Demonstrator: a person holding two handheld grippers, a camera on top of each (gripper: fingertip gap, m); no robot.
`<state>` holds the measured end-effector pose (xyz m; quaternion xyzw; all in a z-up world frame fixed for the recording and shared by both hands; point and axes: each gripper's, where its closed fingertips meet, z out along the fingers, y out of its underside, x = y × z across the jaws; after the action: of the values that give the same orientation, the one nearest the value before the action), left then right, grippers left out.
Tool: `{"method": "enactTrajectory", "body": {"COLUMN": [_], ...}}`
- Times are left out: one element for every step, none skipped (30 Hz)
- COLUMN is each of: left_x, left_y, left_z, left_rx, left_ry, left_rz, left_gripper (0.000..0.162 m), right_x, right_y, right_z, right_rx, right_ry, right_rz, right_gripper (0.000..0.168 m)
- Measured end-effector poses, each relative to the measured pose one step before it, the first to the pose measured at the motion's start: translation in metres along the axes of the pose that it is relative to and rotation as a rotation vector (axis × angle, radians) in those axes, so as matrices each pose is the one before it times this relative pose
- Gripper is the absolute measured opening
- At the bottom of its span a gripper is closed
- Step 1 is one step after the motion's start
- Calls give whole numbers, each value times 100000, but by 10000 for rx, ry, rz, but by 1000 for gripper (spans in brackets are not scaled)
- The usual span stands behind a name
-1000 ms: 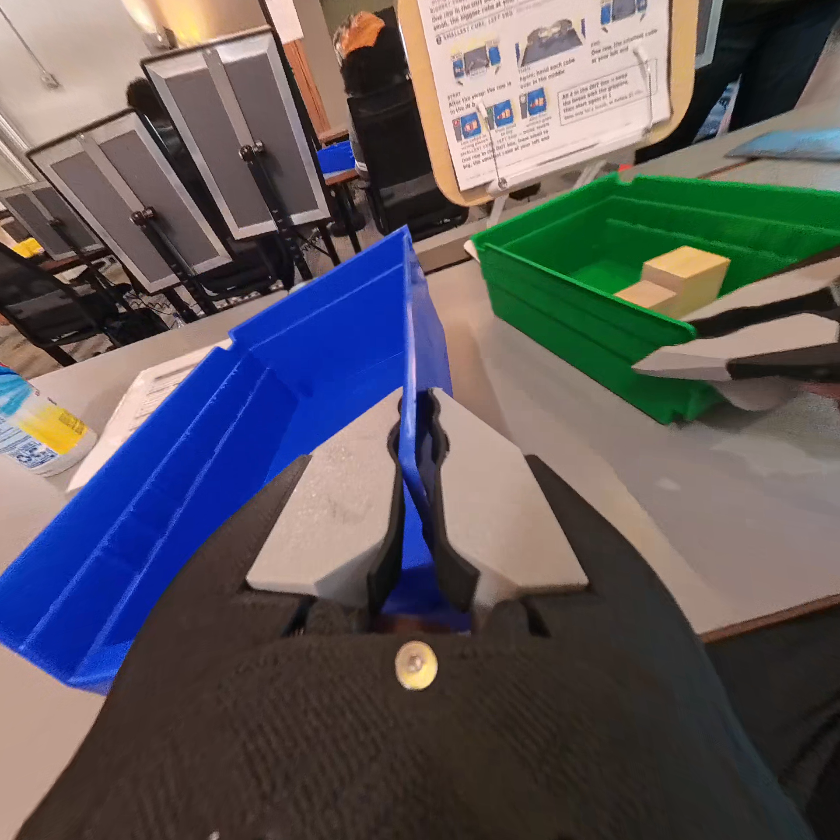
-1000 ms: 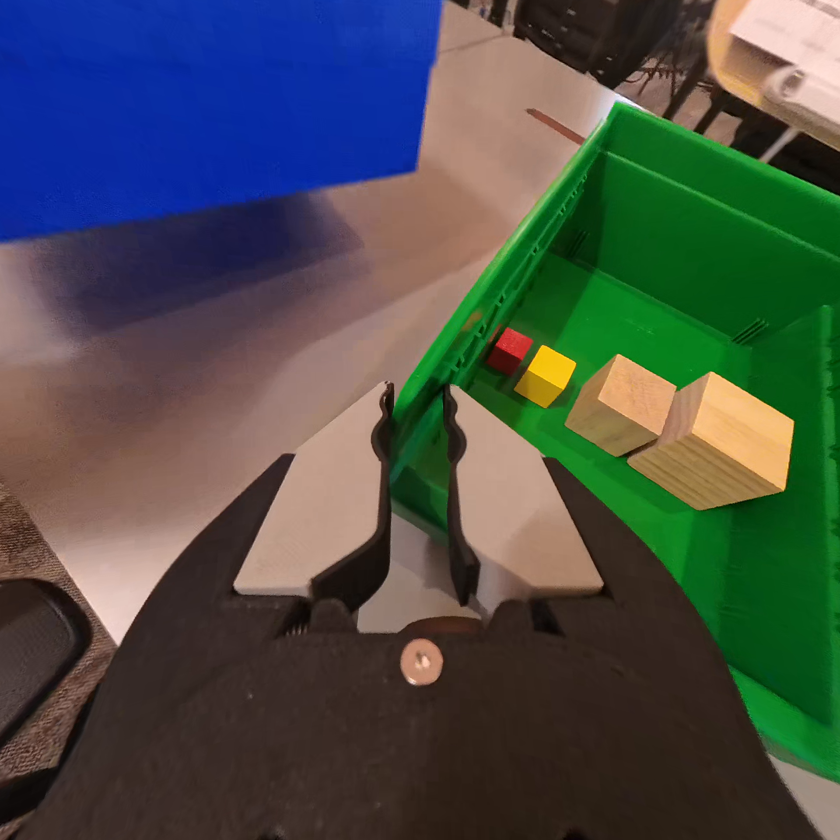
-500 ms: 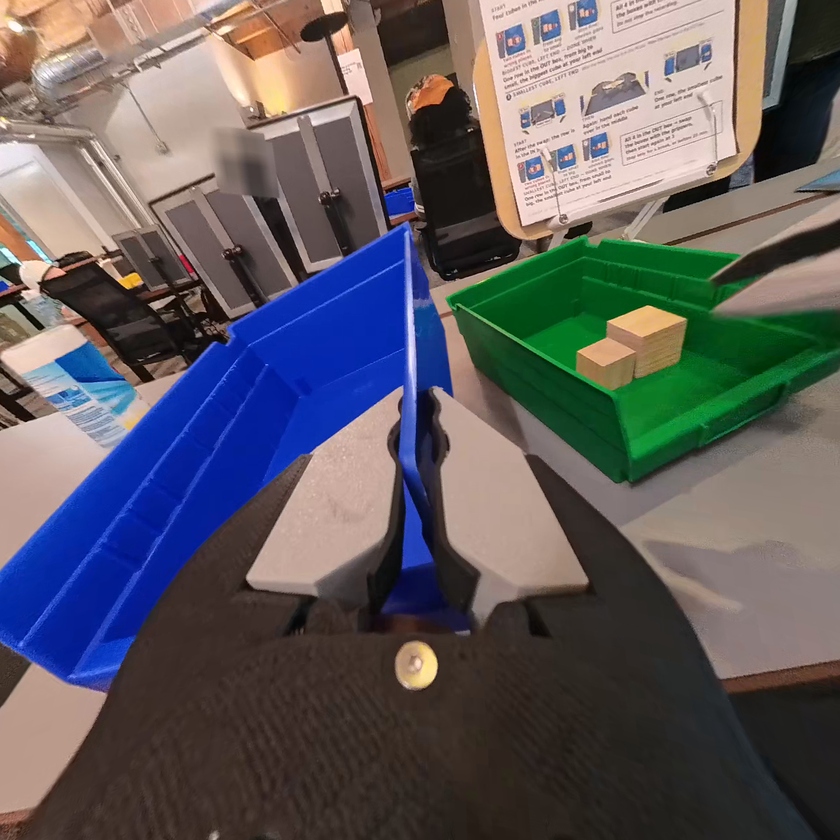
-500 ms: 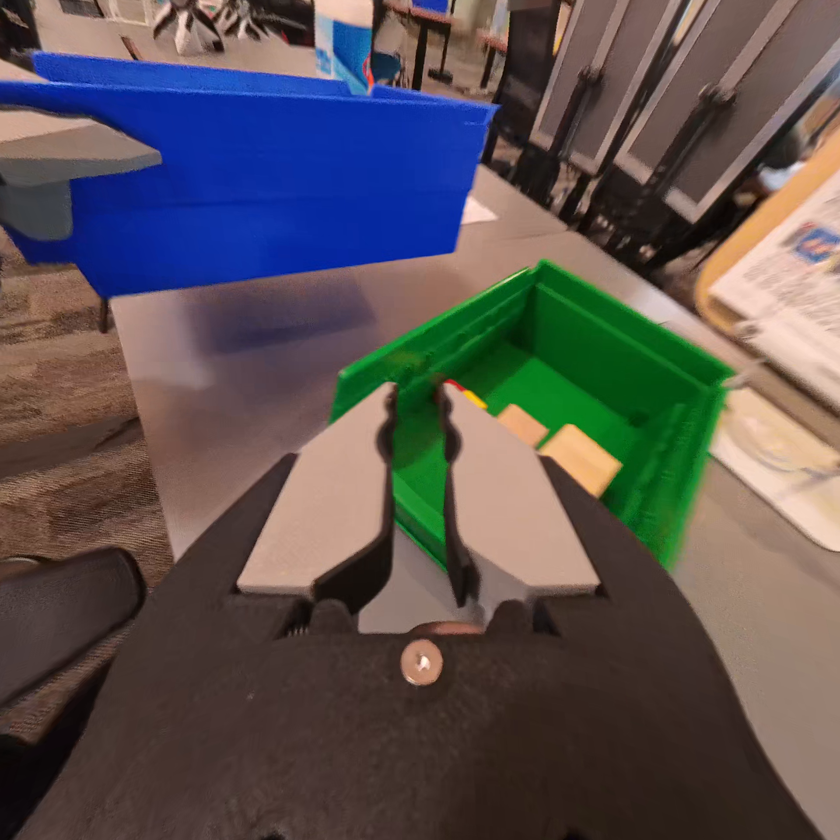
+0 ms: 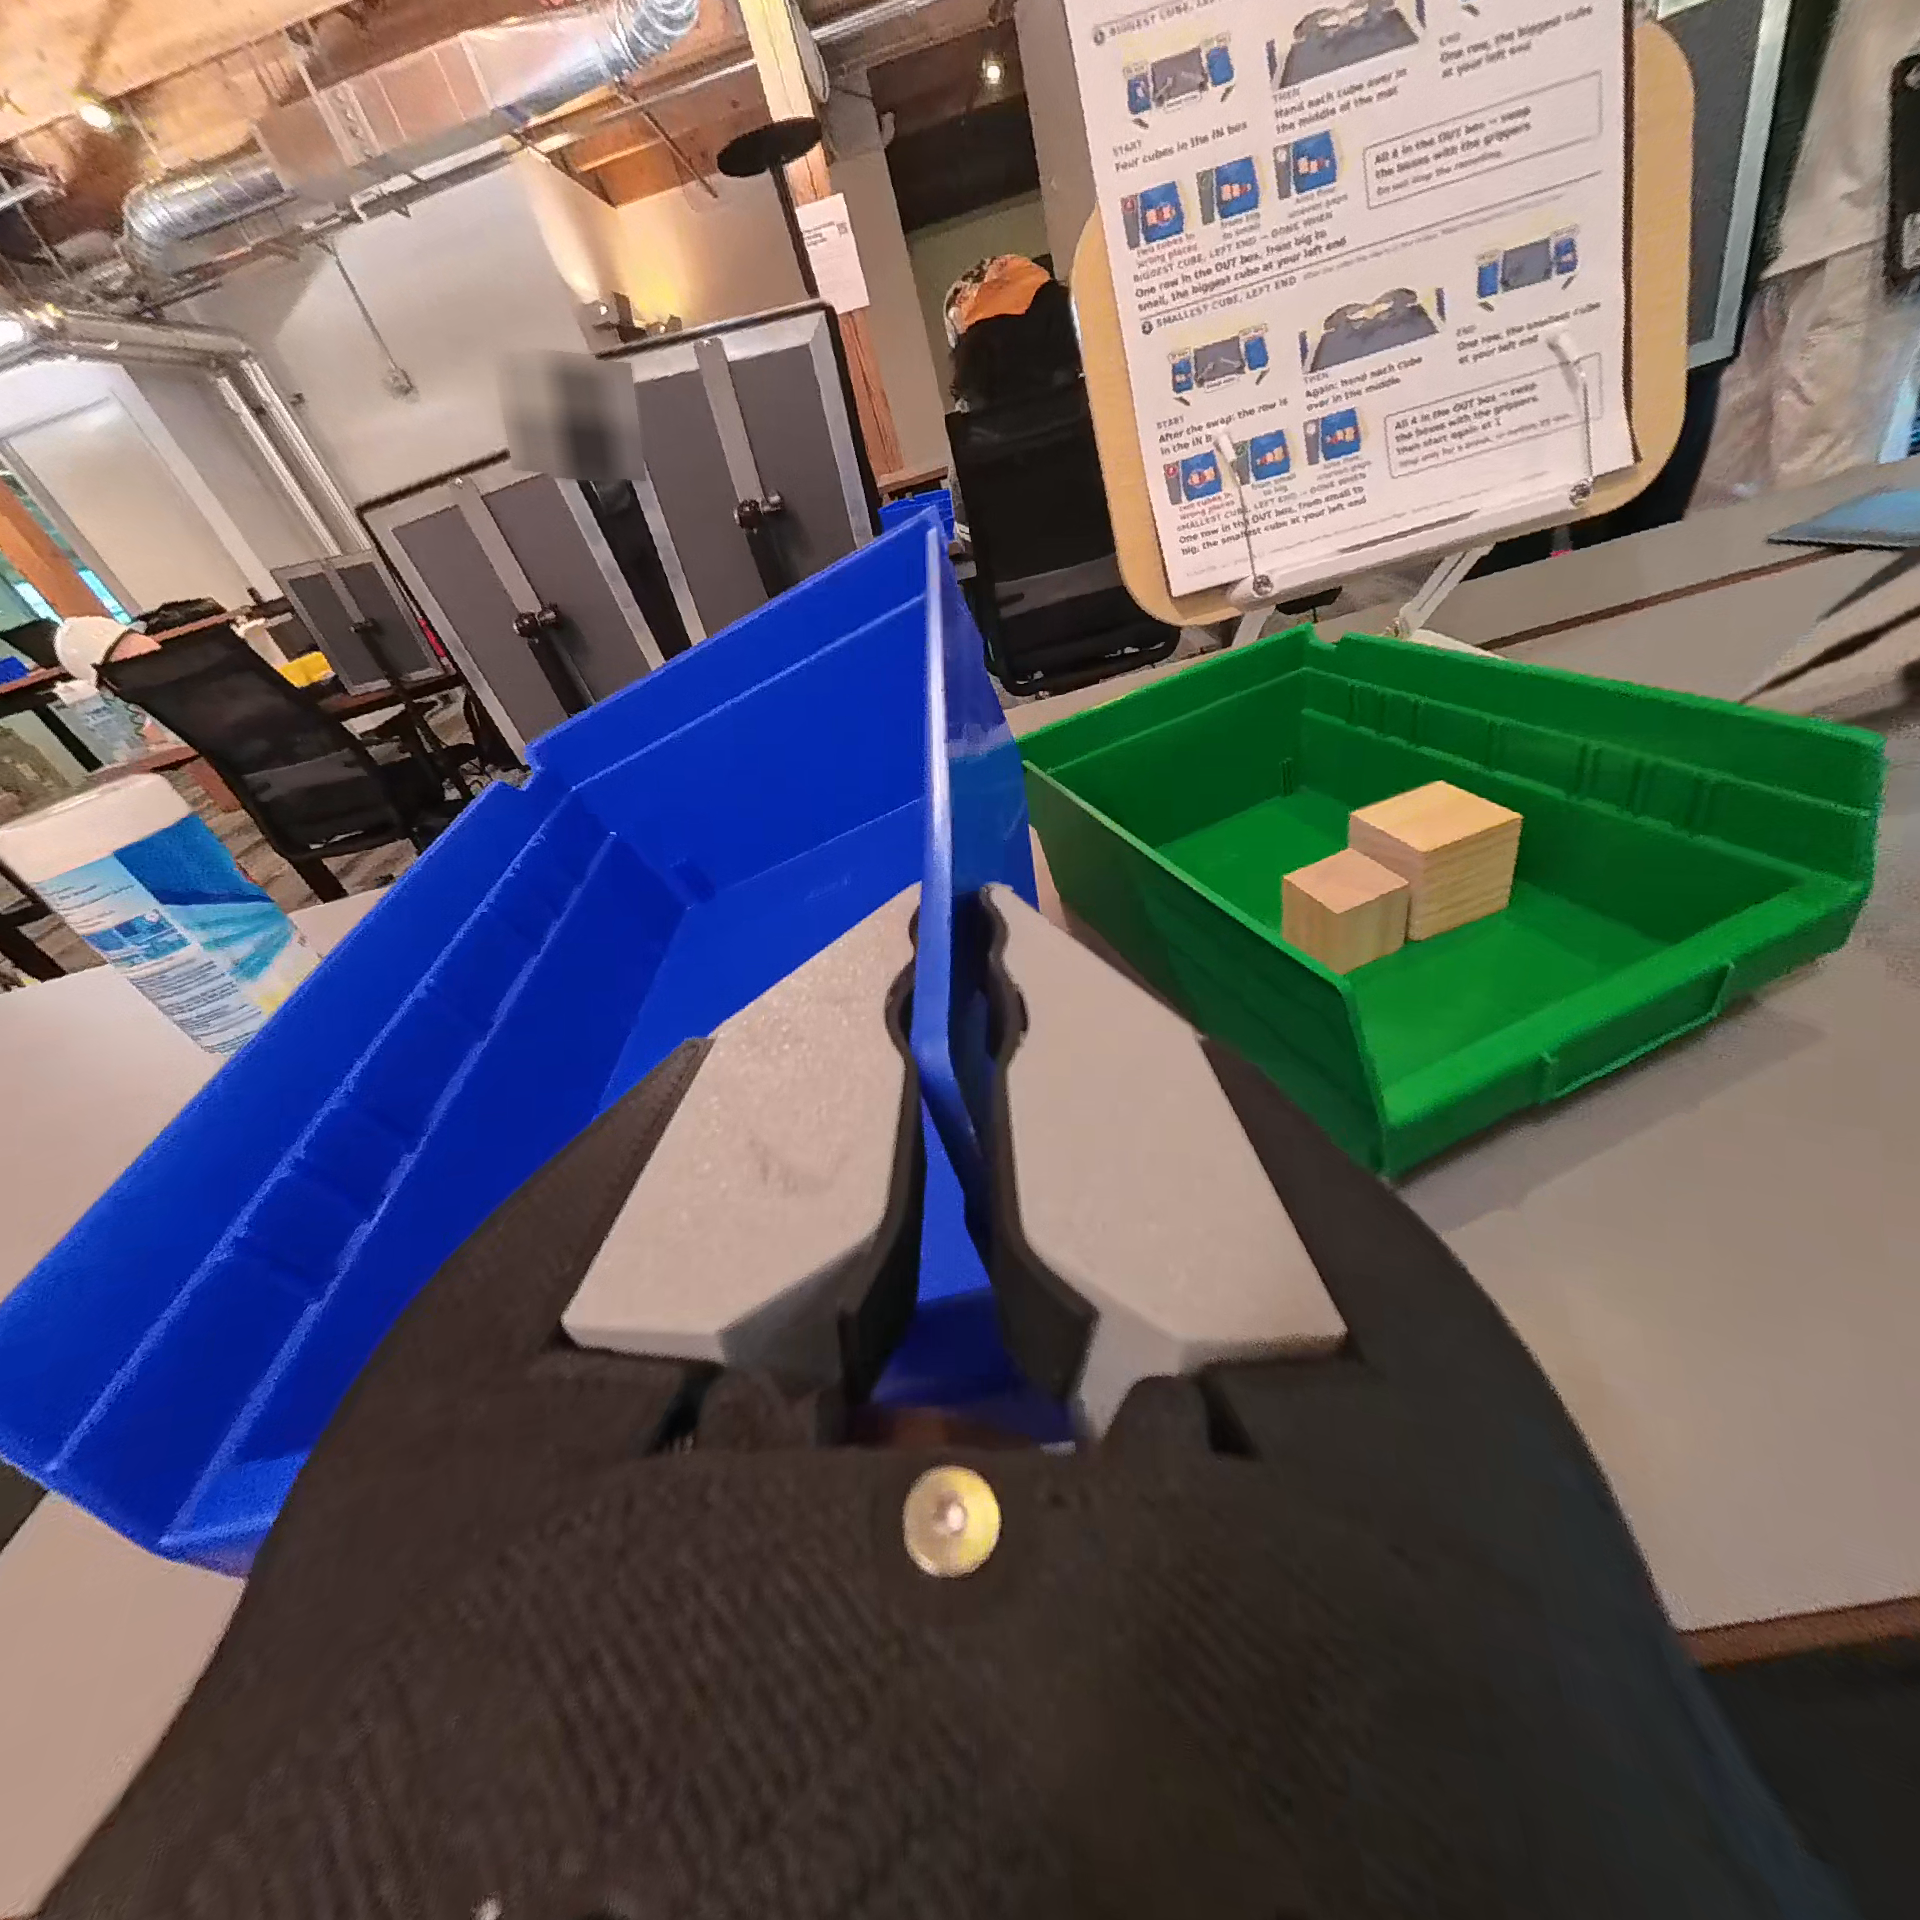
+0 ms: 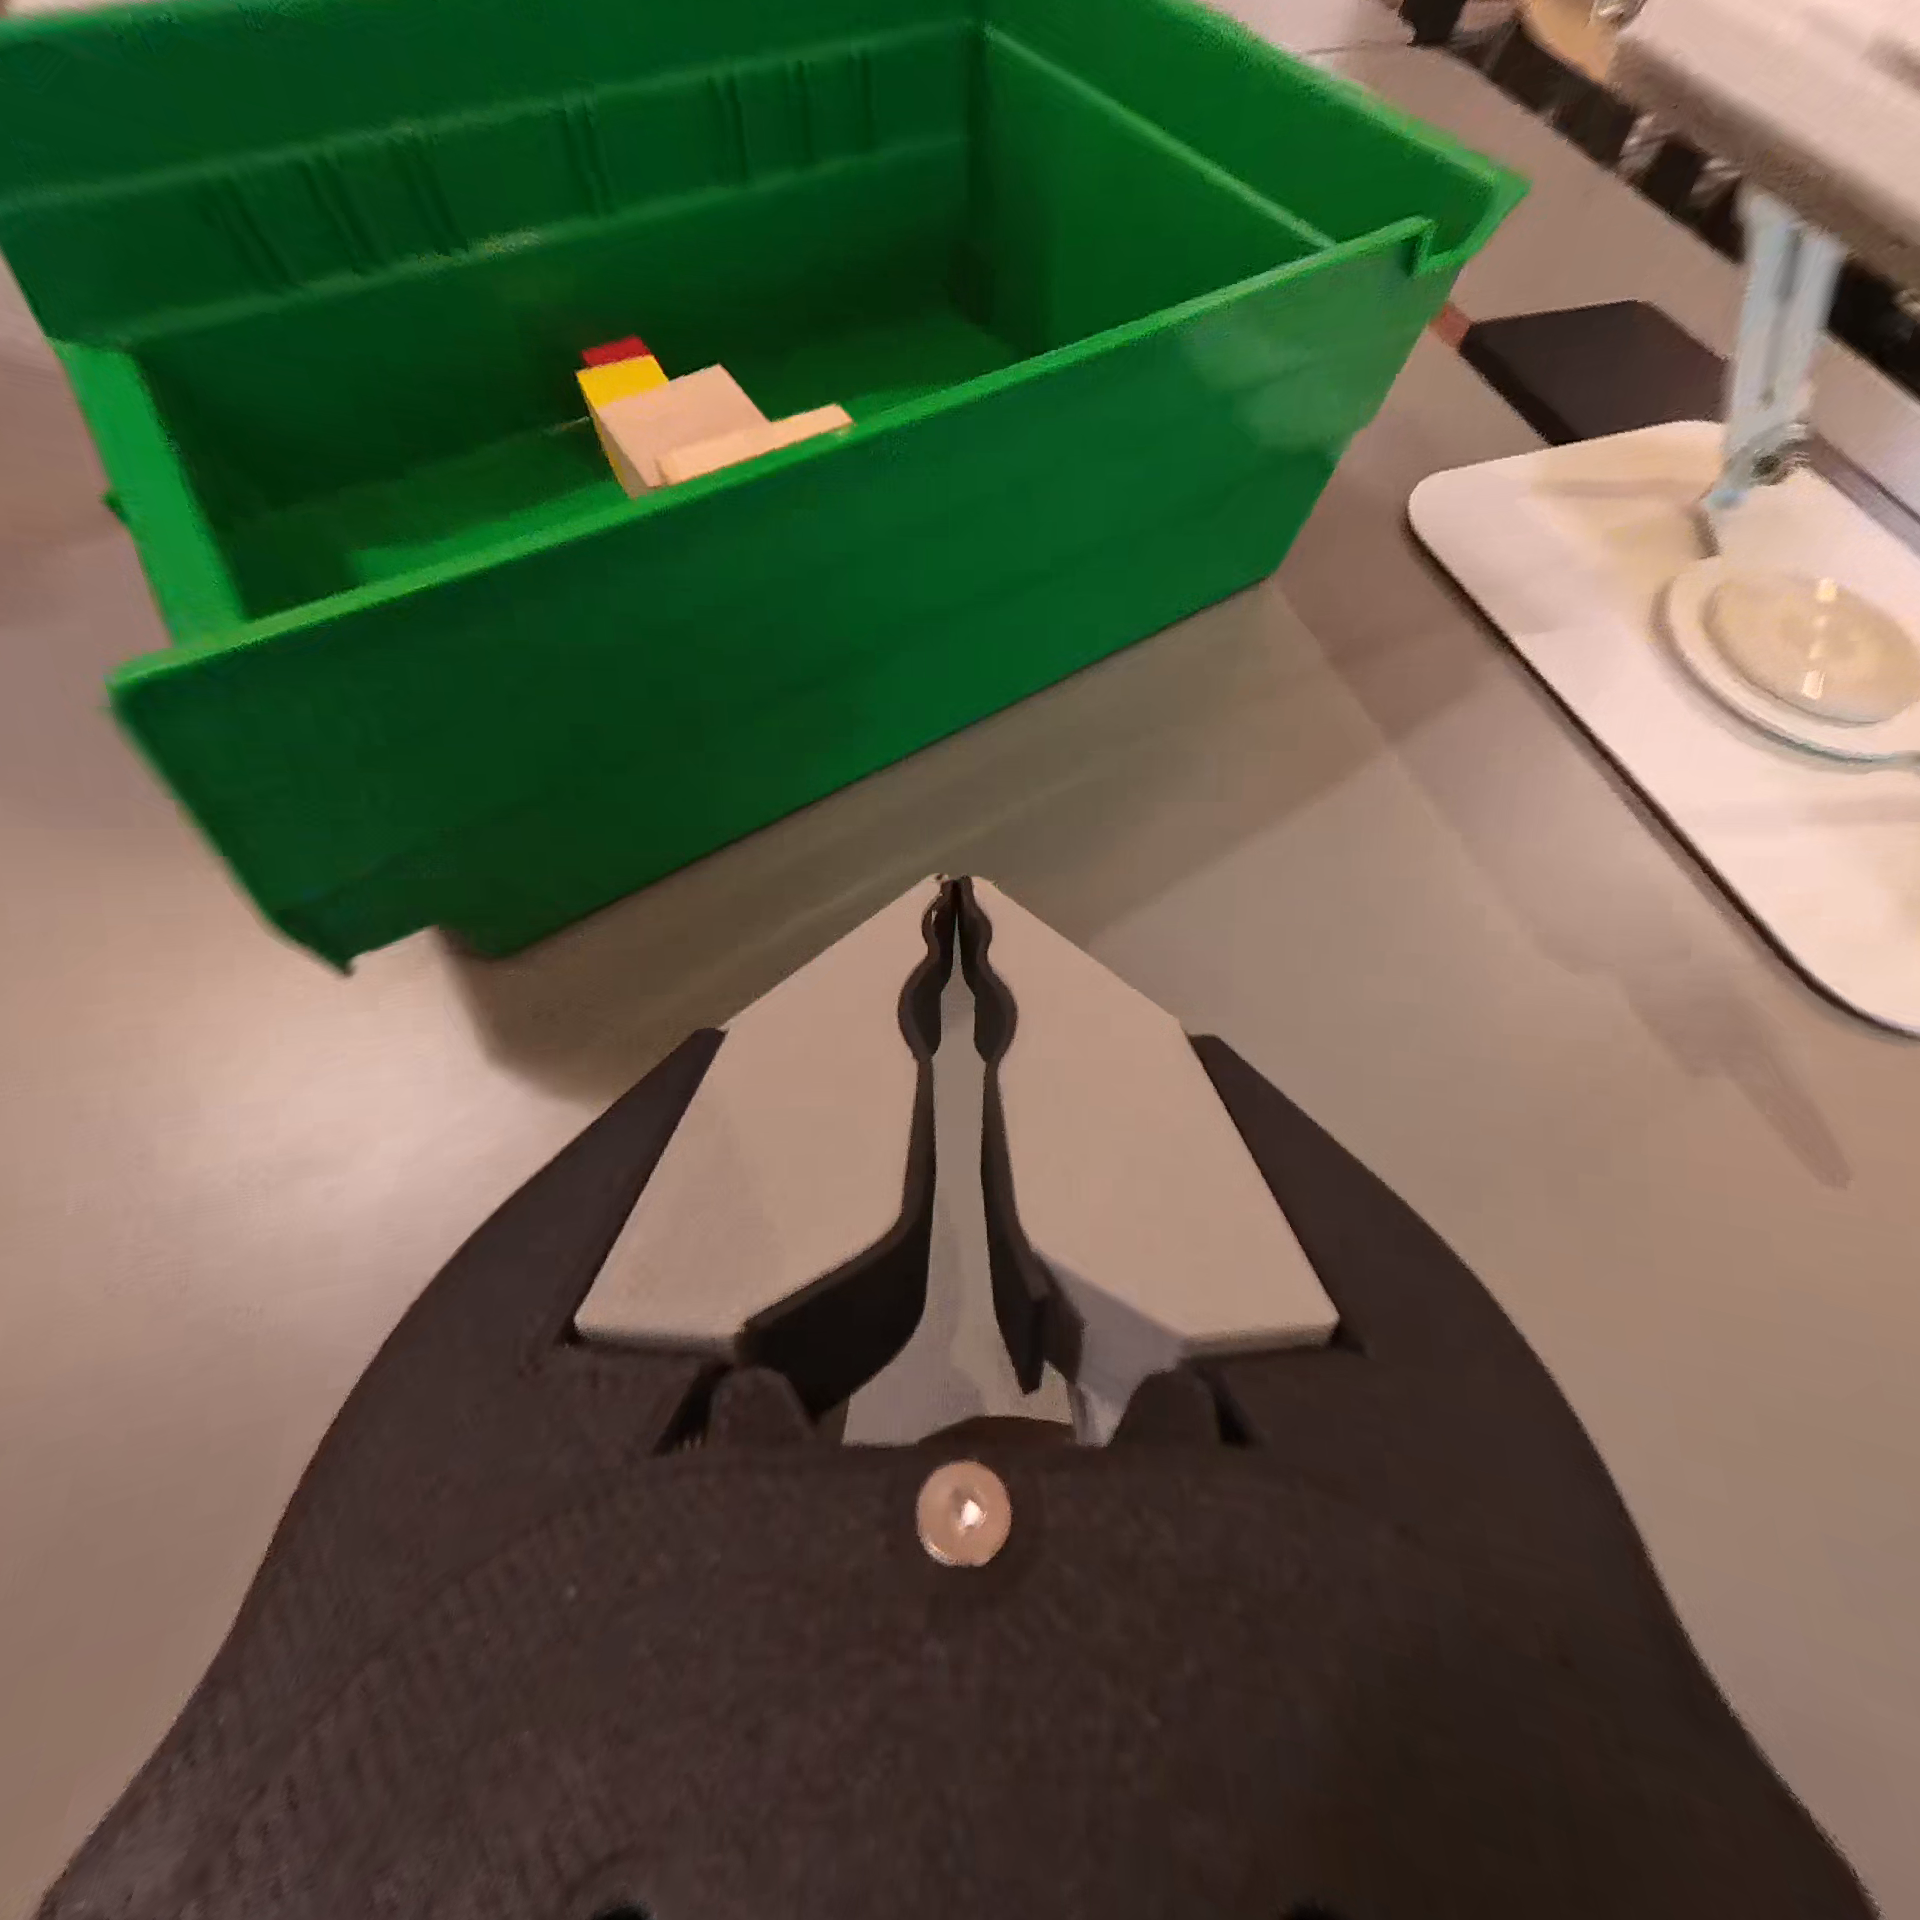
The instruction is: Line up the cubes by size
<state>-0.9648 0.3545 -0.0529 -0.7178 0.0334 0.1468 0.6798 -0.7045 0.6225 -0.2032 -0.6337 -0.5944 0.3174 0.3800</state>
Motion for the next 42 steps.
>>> {"method": "enactTrajectory", "body": {"left_x": [-215,-233,-240,-250,-275,-286,-282,-254,-207,-153,-96,-36,44,136,228,306,398,471,527,624,698,753,808,878,947,1032,1103,1163,1241,1334,1411,1472,1563,1683,1745,1810,1838,1804,1767,1735,1708,1632], "left_y": [-171,-150,-150,-152,-174,-173,-201,-179,-183,-178,-153,-167,-171,-199,-228,-276,-372,-463,-532,-588,-646,-670,-682,-672,-660,-624,-612,-627,-652,-626,-628,-638,-572,-482,-409,-295,-127,44,253,435,574,731], "left_z": [-26,-31,-13,-16,8,2,33,61,87,139,169,176,194,185,169,142,84,43,6,-46,-101,-125,-136,-102,-62,0,53,130,214,293,404,499,632,741,869,1002,1140,1270,1396,1434,1450,1463], "left_rx": [-6,-34,-55,-46,-22,1,24,30,43,62,66,74,72,68,66,74,93,114,133,138,131,129,132,125,106,74,53,63,80,69,66,78,66,33,40,35,15,-6,-51,-92,-140,-190], "left_ry": [-46,-57,-63,-66,-62,-55,-49,-36,-27,-20,-12,-12,-6,8,29,48,74,104,125,146,162,166,161,162,172,189,211,226,248,281,298,295,301,319,318,325,331,322,324,339,369,388], "left_rz": [9,53,92,99,86,75,54,45,37,14,1,-25,-47,-43,-29,-25,-35,-31,-25,-4,36,55,69,82,93,110,102,59,29,46,38,-19,-15,23,-3,-16,-12,-19,-33,-66,-55,-22], "left_gripper": [2,2,2,2,2,2,2,2,2,2,2,2,2,2,2,2,2,2,2,2,2,2,1,1,1,2,2,2,2,1,1,1,2,2,2,2,2,2,2,2,2,2], "right_x": [-84,-114,-46,-349,-406,-186,73,-207,-302,-358,-112,35,-210,-384,-405,-436,-380,-295,-158,-142,-140,-148,-189,-242,-203,-53,-17,-10,12,110,279,345,308,248,168,76,25,35,59,38,-14,-67], "right_y": [-302,-454,-494,-581,-627,-464,-278,-385,-408,-377,-375,-375,-431,-575,-522,-423,-390,-332,-185,3,146,274,385,494,642,777,897,945,931,937,940,934,892,802,673,580,524,483,418,345,341,411], "right_z": [1256,1131,1005,889,784,699,681,694,741,785,869,972,1004,1027,1013,890,646,276,-183,-659,-1090,-1450,-1730,-1919,-2044,-2115,-2149,-2166,-2179,-2166,-2127,-2100,-2020,-1963,-1859,-1741,-1617,-1477,-1334,-1177,-989,-798], "right_rx": [33,59,49,111,144,67,-2,118,112,16,-57,-97,-87,6,-13,-56,-27,-5,-44,-92,-76,-32,2,24,6,-20,-44,-29,19,31,21,10,16,62,129,162,167,159,179,204,180,99], "right_ry": [-263,-222,-145,-290,-296,-98,47,-94,-125,-132,56,182,41,-66,-94,-120,-77,-15,79,83,77,87,73,77,134,242,256,243,243,279,353,355,297,243,200,152,125,138,158,127,69,13], "right_rz": [-133,-142,-130,-81,32,51,-125,14,58,5,-26,-75,-96,-33,65,85,73,66,67,51,34,18,-23,-76,-98,-87,-53,-8,21,29,74,151,196,207,208,195,176,166,153,153,192,225], "right_gripper": [0,0,0,0,0,0,0,0,0,0,0,0,0,0,0,0,0,0,0,0,0,0,0,0,0,0,0,0,0,0,2,2,3,2,2,3,3,4,4,5,5,5]}}
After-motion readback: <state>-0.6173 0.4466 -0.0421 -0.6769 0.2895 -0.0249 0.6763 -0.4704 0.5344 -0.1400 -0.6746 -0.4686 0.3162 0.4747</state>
